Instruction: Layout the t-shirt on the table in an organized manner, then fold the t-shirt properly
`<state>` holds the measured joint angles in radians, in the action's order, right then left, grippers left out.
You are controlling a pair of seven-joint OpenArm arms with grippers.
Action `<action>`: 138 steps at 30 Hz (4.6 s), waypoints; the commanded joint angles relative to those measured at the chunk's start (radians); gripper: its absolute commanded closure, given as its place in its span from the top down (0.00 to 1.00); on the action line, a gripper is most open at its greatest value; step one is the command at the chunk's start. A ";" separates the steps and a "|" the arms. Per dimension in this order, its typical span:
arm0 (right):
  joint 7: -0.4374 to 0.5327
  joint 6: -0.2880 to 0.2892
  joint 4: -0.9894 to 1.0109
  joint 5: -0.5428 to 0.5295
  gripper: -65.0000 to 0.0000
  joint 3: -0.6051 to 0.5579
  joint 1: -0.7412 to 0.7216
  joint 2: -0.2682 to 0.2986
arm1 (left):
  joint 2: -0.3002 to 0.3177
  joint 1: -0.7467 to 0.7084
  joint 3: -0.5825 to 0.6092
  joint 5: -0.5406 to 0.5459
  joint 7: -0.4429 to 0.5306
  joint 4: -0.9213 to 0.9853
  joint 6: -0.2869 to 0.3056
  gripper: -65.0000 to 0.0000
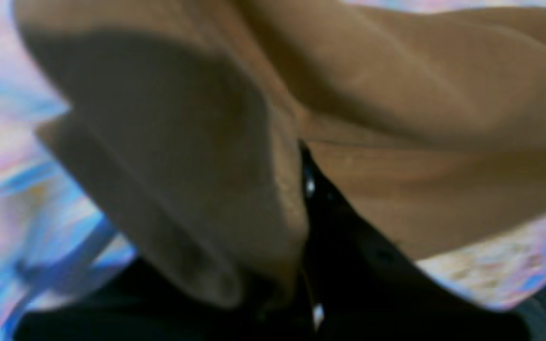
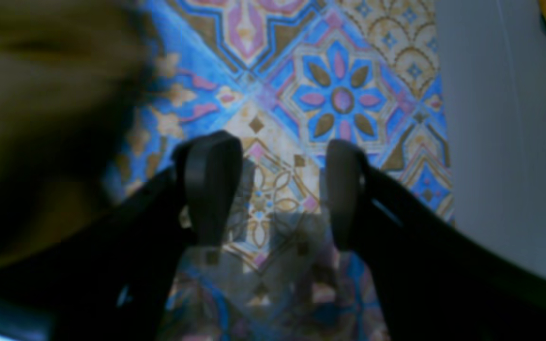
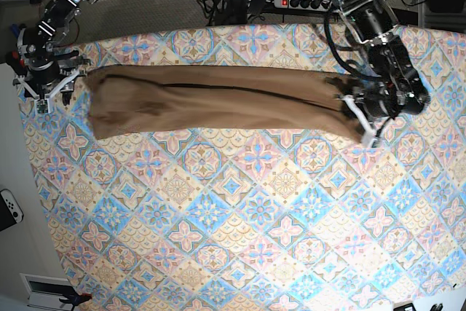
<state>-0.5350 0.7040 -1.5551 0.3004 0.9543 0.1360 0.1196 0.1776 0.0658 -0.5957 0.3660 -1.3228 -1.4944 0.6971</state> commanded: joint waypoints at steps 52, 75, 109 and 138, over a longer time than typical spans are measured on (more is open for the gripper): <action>0.014 -0.006 -0.021 -0.010 0.48 0.009 0.018 0.015 | -0.335 -0.143 0.670 -0.276 0.182 -0.409 0.001 0.00; 0.016 -0.006 -0.021 -0.010 0.48 0.009 0.018 0.015 | -0.335 -0.151 0.675 -0.270 0.190 -0.481 0.001 0.36; 0.014 -0.006 -0.215 -0.116 0.48 0.010 0.012 -0.116 | -0.072 -0.200 0.607 -0.020 0.296 -0.200 0.001 0.22; -0.652 -0.006 -0.152 -0.537 0.72 0.114 -0.164 -0.014 | -0.043 -0.199 0.606 -0.020 0.292 -0.202 0.001 0.23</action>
<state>-1.2274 0.6891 -1.6878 -0.1940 1.0767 0.0013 0.0875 0.1310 -0.1387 0.0093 0.3443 -1.0245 -1.6867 0.6960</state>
